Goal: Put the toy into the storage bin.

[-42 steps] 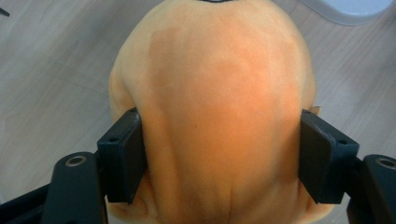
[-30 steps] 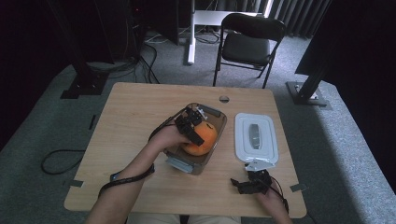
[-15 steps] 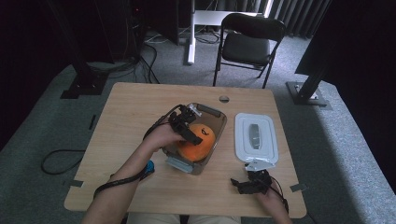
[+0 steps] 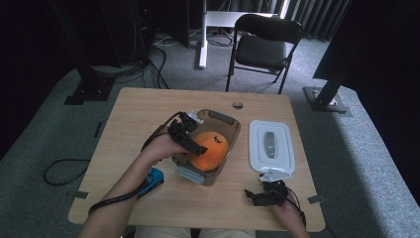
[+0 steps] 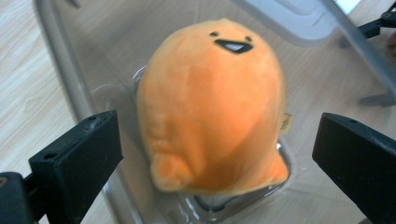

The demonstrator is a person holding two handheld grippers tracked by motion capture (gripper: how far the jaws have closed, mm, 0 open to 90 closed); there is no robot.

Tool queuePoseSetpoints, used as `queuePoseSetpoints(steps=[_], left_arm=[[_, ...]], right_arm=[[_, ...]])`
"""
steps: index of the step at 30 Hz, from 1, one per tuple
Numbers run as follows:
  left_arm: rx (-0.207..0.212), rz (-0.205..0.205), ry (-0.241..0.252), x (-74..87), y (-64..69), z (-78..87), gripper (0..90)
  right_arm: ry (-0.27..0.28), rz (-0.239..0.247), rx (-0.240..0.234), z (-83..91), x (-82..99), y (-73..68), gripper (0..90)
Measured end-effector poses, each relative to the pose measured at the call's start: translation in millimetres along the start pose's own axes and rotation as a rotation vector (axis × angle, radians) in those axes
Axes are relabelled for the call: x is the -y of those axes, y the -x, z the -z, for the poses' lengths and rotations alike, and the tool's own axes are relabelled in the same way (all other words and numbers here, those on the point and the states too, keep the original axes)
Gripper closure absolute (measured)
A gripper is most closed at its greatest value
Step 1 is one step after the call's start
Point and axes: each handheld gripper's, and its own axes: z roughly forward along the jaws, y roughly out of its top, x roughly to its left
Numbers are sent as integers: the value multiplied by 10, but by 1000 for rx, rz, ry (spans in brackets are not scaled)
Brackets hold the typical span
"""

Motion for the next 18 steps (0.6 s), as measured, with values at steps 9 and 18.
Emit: queuePoseSetpoints(steps=[9,18], left_arm=[[-1,5,27,130,-14,133,21],[-17,12,46,336,-45,295,21]], right_arm=[[1,2,2,-1,0,3,132],[1,2,2,0,0,3,132]])
